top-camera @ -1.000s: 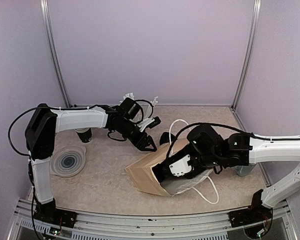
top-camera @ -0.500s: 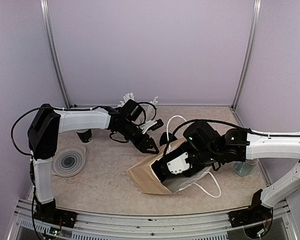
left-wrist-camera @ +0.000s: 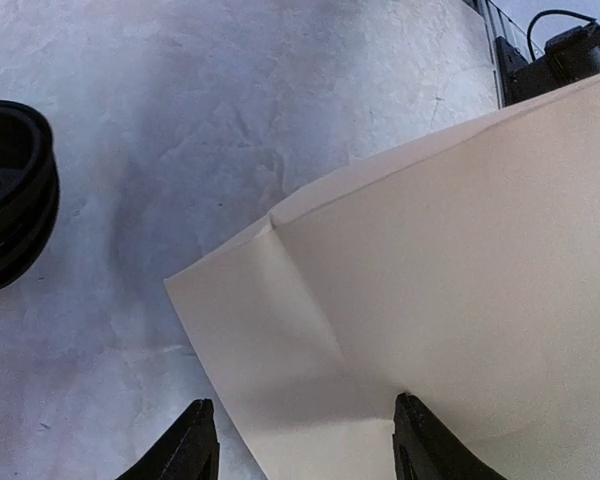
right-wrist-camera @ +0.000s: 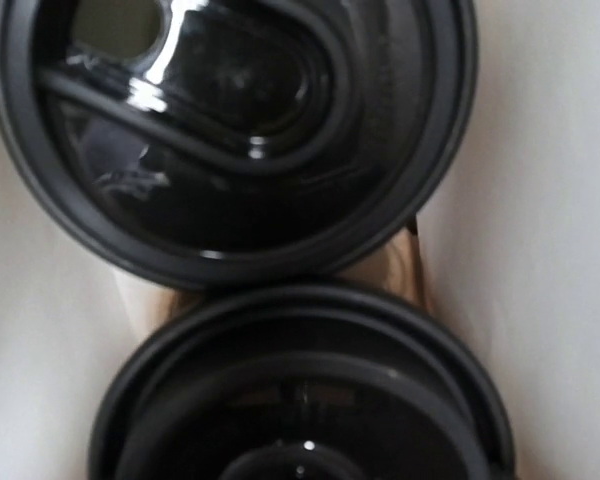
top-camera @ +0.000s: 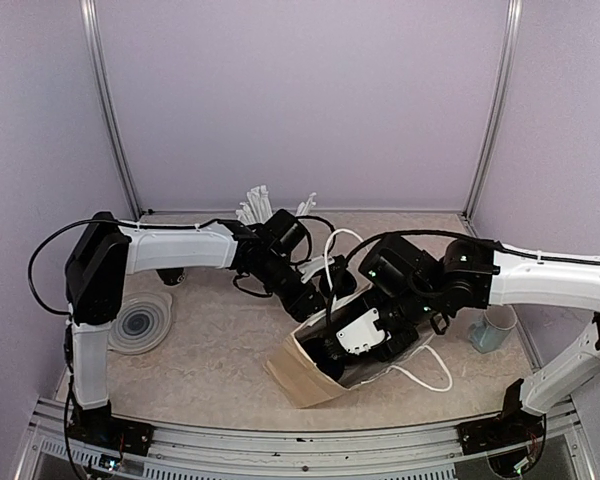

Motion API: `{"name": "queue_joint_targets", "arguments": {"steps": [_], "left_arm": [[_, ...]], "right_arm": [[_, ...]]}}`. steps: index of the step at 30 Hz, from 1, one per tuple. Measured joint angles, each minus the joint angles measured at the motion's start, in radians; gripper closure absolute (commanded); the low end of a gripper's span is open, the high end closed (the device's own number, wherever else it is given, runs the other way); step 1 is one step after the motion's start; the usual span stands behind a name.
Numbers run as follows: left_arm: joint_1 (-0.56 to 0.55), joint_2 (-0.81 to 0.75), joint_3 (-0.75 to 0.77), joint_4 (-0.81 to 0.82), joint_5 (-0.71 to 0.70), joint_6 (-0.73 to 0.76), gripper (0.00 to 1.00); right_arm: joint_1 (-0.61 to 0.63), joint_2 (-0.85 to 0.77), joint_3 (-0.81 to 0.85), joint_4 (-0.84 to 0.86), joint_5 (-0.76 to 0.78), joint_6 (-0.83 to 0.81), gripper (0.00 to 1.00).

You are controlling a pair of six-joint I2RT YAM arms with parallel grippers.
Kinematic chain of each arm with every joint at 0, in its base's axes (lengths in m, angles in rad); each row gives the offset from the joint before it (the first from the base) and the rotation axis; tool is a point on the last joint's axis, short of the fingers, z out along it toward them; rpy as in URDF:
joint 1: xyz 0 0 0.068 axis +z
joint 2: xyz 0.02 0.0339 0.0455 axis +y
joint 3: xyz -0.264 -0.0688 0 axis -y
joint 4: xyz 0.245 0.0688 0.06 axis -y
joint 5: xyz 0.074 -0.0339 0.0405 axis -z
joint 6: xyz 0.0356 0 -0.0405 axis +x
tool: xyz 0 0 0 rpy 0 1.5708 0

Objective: Pack the takeout coffee

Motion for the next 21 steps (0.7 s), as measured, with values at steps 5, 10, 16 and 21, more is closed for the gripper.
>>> {"name": "queue_joint_targets", "arguments": {"steps": [5,10,16,21], "left_arm": [[-0.038,0.006,0.009,-0.020,0.005,0.004,0.40],[-0.034,0.005,0.009,-0.024,0.012,0.003,0.39],[0.039,-0.043,-0.028,-0.015,0.009,-0.008,0.38],[0.106,-0.130,-0.073,-0.003,-0.013,-0.013,0.37]], "right_arm": [[0.003,0.034,0.073,-0.124,-0.073,0.018,0.52],[0.003,0.084,0.140,-0.201,-0.128,0.018,0.52],[0.000,0.135,0.195,-0.257,-0.182,0.016,0.53],[-0.019,0.166,0.224,-0.283,-0.218,0.015,0.53]]}}
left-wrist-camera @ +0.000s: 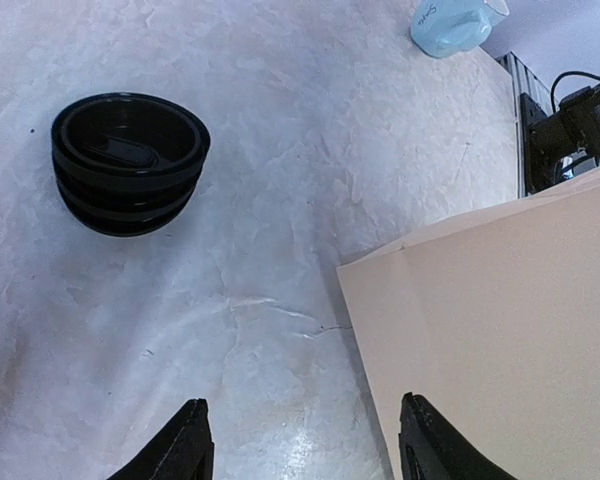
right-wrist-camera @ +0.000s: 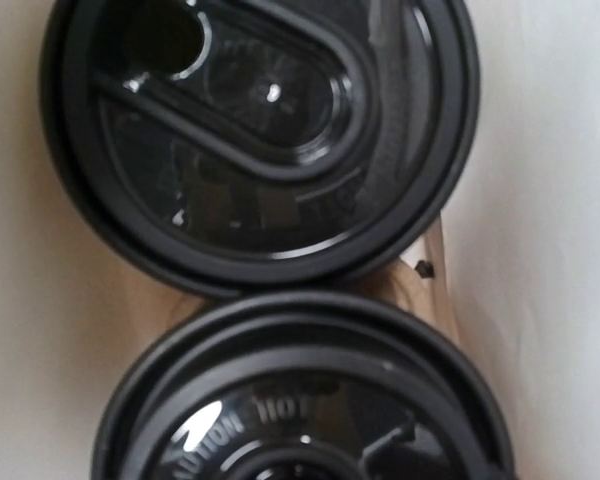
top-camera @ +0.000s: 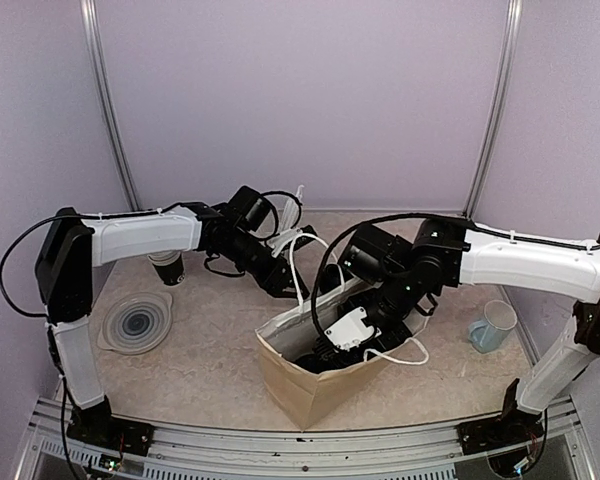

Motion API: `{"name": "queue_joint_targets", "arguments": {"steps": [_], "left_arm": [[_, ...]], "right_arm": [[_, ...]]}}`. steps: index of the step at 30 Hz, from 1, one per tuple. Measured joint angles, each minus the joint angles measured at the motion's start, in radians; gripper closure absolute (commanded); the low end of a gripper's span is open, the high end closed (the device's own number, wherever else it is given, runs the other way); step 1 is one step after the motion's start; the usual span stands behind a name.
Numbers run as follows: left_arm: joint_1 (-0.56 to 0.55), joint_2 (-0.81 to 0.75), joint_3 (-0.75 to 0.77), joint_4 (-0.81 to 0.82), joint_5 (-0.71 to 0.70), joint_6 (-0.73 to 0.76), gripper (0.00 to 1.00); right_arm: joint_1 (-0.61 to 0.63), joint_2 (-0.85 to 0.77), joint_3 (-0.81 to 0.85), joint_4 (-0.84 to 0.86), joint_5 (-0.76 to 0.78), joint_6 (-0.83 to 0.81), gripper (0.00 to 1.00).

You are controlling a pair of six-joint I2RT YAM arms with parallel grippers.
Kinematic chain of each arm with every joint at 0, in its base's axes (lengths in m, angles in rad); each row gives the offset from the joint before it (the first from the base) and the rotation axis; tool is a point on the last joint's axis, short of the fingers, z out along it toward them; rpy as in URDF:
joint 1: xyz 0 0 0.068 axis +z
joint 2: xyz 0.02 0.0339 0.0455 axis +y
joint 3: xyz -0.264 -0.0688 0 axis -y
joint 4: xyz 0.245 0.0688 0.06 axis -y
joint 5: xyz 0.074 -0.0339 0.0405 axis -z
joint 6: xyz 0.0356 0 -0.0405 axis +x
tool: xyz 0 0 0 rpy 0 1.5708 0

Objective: Pack the takeout coffee

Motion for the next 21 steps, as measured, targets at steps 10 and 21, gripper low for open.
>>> {"name": "queue_joint_targets", "arguments": {"steps": [10,21], "left_arm": [[0.008,-0.089,-0.011,-0.005,-0.012,-0.001,0.37],[0.042,-0.241,-0.080,-0.014,-0.082,-0.007,0.37]], "right_arm": [[-0.054,0.060,0.050,-0.024,-0.087,-0.013,0.53],[-0.141,0.196,0.176,-0.090,-0.232,-0.023,0.53]]}}
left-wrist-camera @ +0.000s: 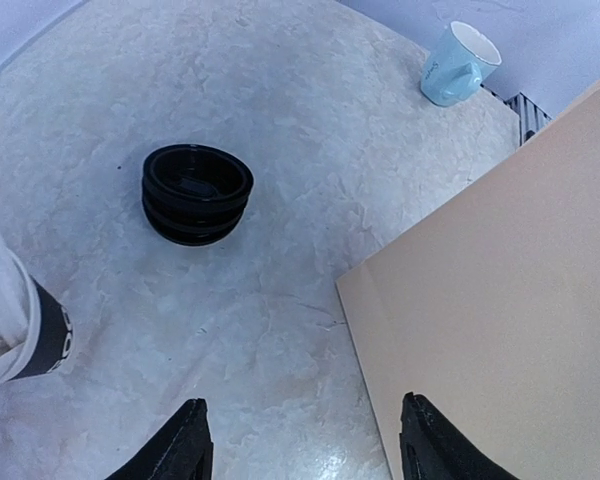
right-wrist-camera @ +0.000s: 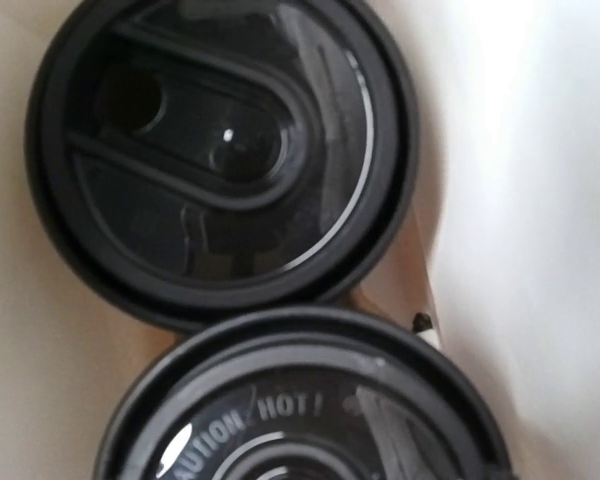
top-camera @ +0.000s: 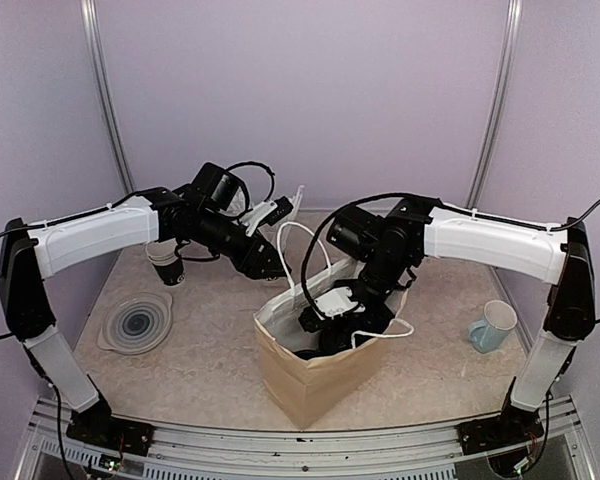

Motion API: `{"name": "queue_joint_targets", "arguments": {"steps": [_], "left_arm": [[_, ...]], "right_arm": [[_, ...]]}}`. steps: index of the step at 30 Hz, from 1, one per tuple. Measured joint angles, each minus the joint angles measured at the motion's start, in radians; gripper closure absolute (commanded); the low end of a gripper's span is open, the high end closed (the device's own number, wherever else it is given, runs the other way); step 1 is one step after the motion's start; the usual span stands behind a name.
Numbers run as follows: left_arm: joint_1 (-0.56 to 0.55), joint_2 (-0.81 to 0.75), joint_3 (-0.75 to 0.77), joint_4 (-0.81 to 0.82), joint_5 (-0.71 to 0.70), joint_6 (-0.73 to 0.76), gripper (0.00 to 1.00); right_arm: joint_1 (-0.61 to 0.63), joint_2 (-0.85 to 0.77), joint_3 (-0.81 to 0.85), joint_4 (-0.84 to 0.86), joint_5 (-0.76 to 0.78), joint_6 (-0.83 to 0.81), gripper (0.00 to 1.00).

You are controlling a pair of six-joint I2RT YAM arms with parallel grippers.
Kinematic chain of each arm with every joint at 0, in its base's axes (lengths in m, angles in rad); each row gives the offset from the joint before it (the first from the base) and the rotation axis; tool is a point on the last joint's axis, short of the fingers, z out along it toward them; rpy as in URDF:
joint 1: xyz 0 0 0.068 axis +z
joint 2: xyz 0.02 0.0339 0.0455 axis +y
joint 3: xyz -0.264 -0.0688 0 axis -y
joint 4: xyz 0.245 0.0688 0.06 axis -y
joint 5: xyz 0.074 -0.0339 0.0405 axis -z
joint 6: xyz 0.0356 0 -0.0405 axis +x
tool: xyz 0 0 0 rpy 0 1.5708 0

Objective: Pack the takeout coffee

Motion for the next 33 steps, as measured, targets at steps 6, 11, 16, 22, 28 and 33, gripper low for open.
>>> {"name": "queue_joint_targets", "arguments": {"steps": [6,11,16,22,28,33], "left_arm": [[0.023,-0.058,-0.024,0.014,-0.021,-0.014,0.36],[0.023,-0.084,-0.030,0.014,-0.019,-0.029,0.34],[0.022,-0.154,-0.044,0.014,-0.012,-0.059,0.34],[-0.009,-0.253,-0.057,0.022,-0.010,-0.093,0.33],[-0.066,-0.290,-0.075,0.020,0.007,-0.103,0.29],[-0.109,-0.333,-0.109,0.016,0.033,-0.125,0.29]], "right_arm": [[-0.005,0.021,0.025,-0.014,-0.007,0.019,0.51],[-0.005,0.026,0.033,-0.019,-0.007,0.031,0.51],[-0.004,0.010,0.010,0.000,0.003,0.042,0.54],[0.005,-0.052,-0.069,0.069,0.033,0.063,0.53],[0.011,-0.056,-0.067,0.074,0.048,0.089,0.50],[0.011,-0.042,-0.045,0.059,0.048,0.105,0.47]]}}
